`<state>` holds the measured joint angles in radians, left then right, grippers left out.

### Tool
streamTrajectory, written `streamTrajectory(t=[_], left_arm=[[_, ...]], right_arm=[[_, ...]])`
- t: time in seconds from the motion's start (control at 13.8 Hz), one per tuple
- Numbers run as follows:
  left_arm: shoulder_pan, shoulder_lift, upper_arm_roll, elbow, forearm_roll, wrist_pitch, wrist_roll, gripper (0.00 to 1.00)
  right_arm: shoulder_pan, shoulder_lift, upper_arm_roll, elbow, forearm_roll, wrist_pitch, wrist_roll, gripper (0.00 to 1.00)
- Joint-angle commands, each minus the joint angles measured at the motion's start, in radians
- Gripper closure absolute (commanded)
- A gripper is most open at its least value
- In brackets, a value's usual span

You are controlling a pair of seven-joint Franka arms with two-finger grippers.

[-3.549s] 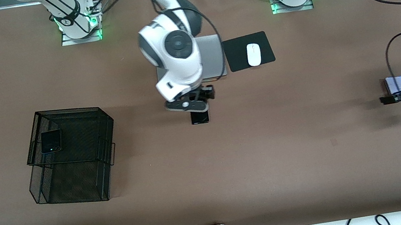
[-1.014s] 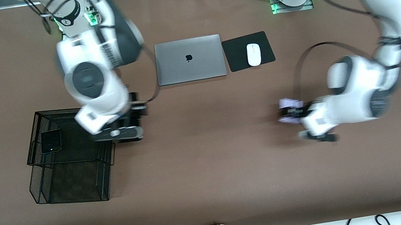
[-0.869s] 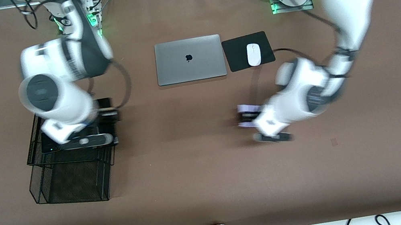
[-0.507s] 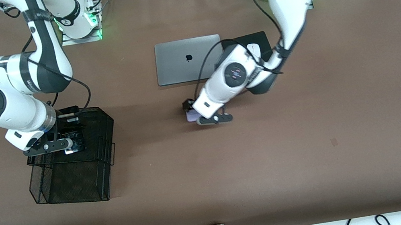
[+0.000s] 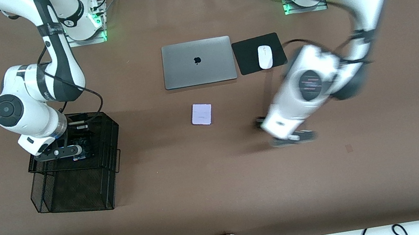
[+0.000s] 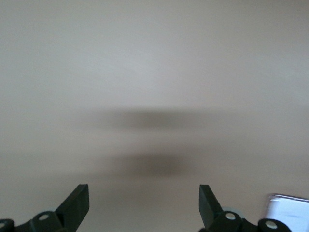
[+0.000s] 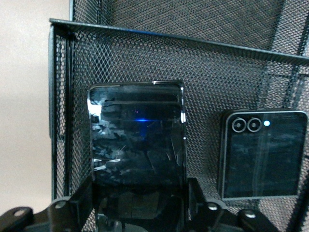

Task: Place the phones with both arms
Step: 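Drop the black phone into the basket while the left gripper releases the white phone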

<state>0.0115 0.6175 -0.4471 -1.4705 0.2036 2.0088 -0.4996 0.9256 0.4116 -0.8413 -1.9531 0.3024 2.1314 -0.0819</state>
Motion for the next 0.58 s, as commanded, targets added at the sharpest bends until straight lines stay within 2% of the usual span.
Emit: streamTrajectory(t=[0.0,0.14,0.22,0.29,0.51], left_arm=[[0.114,-0.145,-0.011,-0.024,0.02,-0.126,0.18,0.0],[0.171,-0.197,-0.01,0.056,0.005,-0.258,0.341,0.0],[0.177,-0.223,0.014,0.084,-0.004,-0.306,0.396,0.0],[0.165,-0.296,0.075,0.073,-0.012,-0.327,0.45,0.0],[-0.014,-0.51,0.391,-0.074,-0.087,-0.326,0.515,0.0]], right_arm=[[-0.005,0.012,-0.002,0.032,0.043,0.002,0.002,0.0],[-0.007,0.01,-0.004,0.08,0.041,-0.014,-0.004,0.0],[-0.008,0.003,-0.005,0.106,0.04,-0.042,-0.006,0.0],[-0.008,0.0,-0.009,0.15,0.037,-0.097,-0.004,0.0],[-0.004,0.012,-0.01,0.331,0.027,-0.298,0.048,0.0]])
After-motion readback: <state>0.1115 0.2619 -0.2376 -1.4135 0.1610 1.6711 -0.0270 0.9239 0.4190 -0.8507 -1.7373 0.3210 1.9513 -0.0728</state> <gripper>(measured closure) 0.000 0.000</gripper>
